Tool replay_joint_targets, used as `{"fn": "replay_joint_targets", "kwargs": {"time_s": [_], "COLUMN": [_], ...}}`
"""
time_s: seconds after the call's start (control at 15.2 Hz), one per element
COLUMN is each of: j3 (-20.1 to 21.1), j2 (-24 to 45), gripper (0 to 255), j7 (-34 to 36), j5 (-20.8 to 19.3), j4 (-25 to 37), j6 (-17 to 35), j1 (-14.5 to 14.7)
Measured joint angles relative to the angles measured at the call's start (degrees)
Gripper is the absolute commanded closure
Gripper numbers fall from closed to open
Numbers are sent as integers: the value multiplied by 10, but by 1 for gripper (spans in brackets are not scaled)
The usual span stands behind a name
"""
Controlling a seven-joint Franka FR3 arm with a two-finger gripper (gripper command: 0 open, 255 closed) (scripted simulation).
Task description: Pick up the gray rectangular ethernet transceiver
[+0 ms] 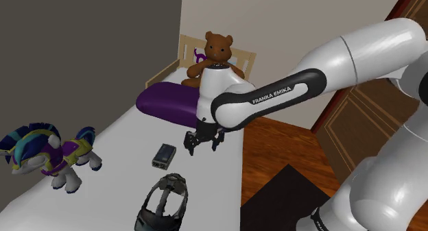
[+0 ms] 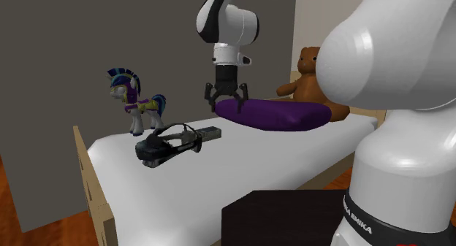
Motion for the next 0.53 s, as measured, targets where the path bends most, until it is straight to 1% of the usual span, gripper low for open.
{"fn": "replay_joint_targets", "kwargs": {"time_s": [0.26, 0.53], "j3": [1, -12], "j2": [91, 183], "gripper": [0, 0], "j7": [66, 121], "j5": [-48, -93], "j4": [63, 148], "j6": [32, 42], "j1": [21, 52]}}
